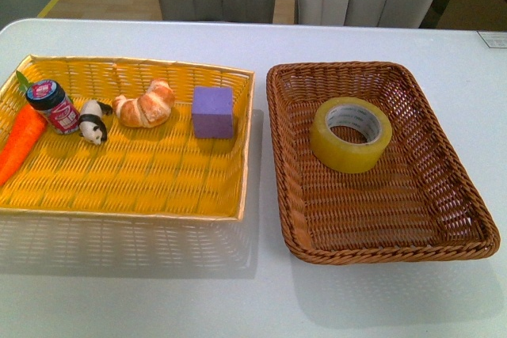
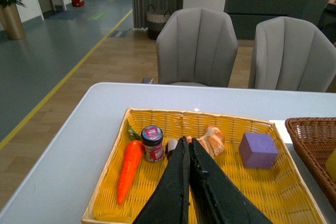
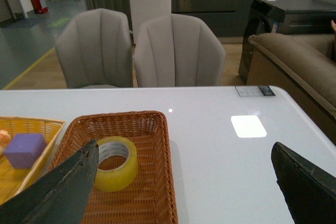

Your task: Move tape to another basket

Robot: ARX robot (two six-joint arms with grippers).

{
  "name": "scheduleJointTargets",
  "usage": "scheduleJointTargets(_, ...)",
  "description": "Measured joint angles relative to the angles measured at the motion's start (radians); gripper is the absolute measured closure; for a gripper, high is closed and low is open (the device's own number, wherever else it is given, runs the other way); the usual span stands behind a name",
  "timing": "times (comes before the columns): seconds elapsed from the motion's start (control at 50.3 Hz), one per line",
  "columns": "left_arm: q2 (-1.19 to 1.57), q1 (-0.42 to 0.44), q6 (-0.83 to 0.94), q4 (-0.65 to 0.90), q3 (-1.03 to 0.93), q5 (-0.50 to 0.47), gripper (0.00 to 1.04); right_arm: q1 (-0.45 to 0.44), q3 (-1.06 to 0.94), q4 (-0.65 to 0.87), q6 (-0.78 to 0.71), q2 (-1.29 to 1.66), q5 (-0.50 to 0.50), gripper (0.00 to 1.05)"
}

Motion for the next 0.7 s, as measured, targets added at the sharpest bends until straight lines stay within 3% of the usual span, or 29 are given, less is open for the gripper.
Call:
scheduleJointTargets(0.437,-0.038,0.0,0.0,-0.021,0.0,0.0,1.03,0.0,0.0,0.0,0.0,0.0,0.0,0.09)
scheduleJointTargets(0.497,-0.038,0.0,0.0,-0.021,0.0,0.0,0.97,0.0,0.0,0.0,0.0,0.0,0.0,0.09)
scheduleJointTargets(0.695,-0.039,0.0,0.0,-0.021,0.0,0.0,0.52,0.0,0.0,0.0,0.0,0.0,0.0,0.09)
